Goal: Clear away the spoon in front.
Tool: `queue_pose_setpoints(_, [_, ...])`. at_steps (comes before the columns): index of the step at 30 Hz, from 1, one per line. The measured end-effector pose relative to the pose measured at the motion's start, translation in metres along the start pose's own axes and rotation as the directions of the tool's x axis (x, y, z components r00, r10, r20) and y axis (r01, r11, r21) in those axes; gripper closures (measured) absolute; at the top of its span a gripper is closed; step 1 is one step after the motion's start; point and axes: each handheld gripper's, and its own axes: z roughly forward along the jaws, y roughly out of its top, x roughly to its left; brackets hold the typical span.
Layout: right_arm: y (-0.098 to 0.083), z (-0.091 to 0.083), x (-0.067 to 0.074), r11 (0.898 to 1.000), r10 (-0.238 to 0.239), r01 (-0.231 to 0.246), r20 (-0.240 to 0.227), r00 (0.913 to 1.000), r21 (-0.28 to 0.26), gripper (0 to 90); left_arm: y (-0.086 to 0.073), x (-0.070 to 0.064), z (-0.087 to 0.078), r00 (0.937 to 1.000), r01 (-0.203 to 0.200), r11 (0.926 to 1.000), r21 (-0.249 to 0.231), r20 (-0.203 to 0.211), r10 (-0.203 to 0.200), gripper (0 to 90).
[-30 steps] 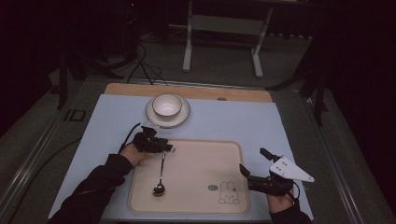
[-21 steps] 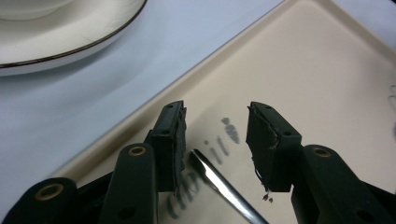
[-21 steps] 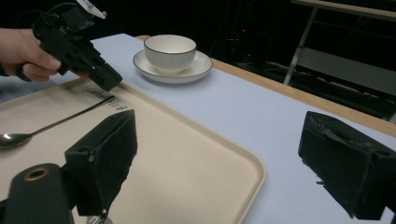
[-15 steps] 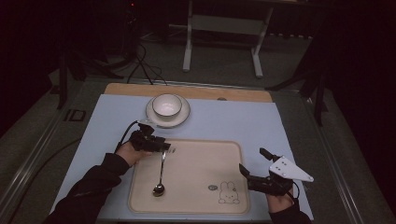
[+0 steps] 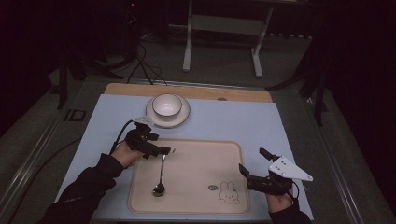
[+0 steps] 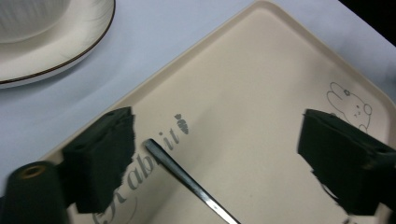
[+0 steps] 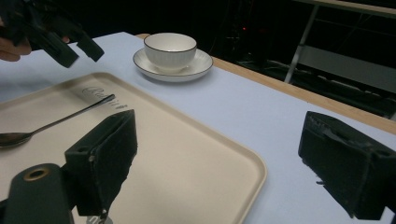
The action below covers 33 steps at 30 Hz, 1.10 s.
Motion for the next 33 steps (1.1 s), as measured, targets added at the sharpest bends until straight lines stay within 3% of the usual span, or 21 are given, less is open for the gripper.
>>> queue_pose_setpoints(5, [0.000, 0.000, 0.000, 1.000, -0.002, 0.002, 0.003, 1.0000, 0.000, 11.5, 0.001, -0.005, -0.004, 0.9998, -0.017, 0.9984, -0.053, -0.014, 0.017, 1.3])
queue_pose_setpoints(9, [0.000, -0.001, 0.000, 1.000, 0.001, -0.001, 0.005, 1.0000, -0.002, 11.5, 0.000, -0.013, -0.016, 0.9990, -0.045, 0.9897, -0.136, -0.008, 0.044, 1.3])
queue_pose_setpoints(12, [0.000, -0.001, 0.000, 1.000, -0.001, 0.001, 0.005, 1.0000, 0.001, 11.5, -0.002, -0.017, -0.023, 0.9989, -0.048, 0.9864, -0.157, -0.004, 0.048, 1.3])
queue_pose_setpoints(27, [0.001, 0.000, 0.001, 1.000, -0.004, 0.004, 0.011, 0.9999, 0.003, 11.5, -0.024, -0.050, -0.051, 0.9943, -0.105, 0.9705, -0.217, -0.007, 0.106, 1.3])
queue_pose_setpoints(33, [0.001, 0.000, 0.002, 1.000, -0.005, 0.005, 0.010, 0.9999, 0.004, 11.5, -0.036, -0.057, -0.055, 0.9938, -0.111, 0.9701, -0.216, -0.018, 0.110, 1.4])
